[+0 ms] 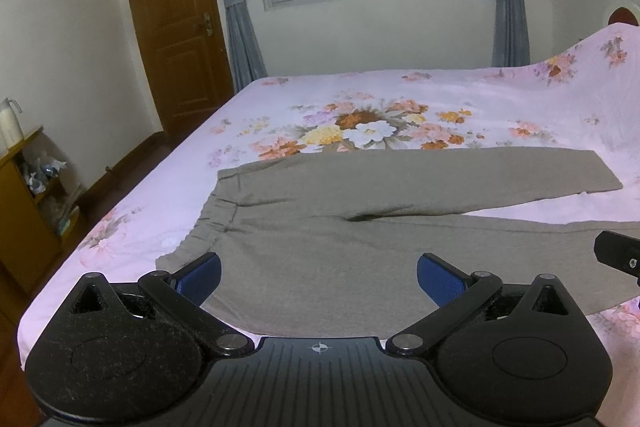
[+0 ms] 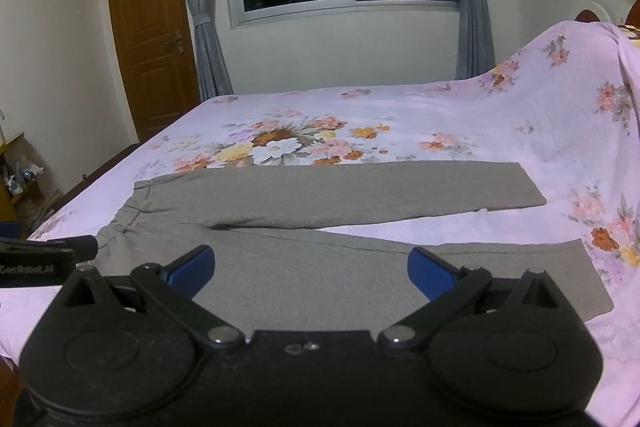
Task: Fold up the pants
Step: 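Move both grippers toward the waistband of the grey sweatpants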
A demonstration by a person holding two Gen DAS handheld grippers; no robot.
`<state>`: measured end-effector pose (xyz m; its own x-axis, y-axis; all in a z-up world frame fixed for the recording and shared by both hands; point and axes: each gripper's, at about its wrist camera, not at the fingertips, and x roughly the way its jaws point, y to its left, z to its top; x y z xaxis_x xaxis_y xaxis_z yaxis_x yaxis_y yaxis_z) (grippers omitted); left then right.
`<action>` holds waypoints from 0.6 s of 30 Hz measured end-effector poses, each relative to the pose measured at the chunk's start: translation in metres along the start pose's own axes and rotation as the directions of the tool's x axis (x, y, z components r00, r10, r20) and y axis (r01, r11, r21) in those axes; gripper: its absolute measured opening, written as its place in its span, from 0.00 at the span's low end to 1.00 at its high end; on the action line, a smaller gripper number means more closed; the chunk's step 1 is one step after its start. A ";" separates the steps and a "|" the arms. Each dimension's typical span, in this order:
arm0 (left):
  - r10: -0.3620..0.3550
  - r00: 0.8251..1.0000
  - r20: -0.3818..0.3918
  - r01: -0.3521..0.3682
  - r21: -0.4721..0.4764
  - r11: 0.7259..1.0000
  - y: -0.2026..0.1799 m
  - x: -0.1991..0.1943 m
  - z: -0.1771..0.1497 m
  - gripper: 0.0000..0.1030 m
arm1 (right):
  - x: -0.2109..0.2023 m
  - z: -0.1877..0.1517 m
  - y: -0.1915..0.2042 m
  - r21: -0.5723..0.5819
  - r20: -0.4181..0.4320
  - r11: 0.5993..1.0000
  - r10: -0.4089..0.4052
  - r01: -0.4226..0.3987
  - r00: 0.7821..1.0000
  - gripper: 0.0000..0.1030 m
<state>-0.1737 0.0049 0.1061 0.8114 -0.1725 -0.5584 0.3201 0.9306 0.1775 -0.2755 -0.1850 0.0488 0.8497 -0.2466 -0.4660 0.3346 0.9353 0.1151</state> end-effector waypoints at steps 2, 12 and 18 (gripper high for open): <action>0.001 1.000 -0.004 -0.001 -0.001 1.000 0.000 0.006 0.002 1.00 | 0.000 0.000 0.000 -0.001 0.004 1.000 0.009 -0.009 1.000 1.00; 0.005 1.000 -0.012 -0.005 -0.003 1.000 0.000 0.025 -0.015 1.00 | 0.002 0.003 0.002 0.009 0.034 1.000 0.026 -0.026 0.999 1.00; 0.020 0.999 -0.030 -0.020 -0.006 1.000 0.002 0.045 -0.011 1.00 | 0.014 0.005 0.003 -0.044 -0.006 0.999 0.001 -0.001 1.000 1.00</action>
<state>-0.1425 0.0024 0.0724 0.8027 -0.1441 -0.5787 0.3008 0.9357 0.1842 -0.2608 -0.1873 0.0472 0.8477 -0.2445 -0.4707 0.3156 0.9457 0.0771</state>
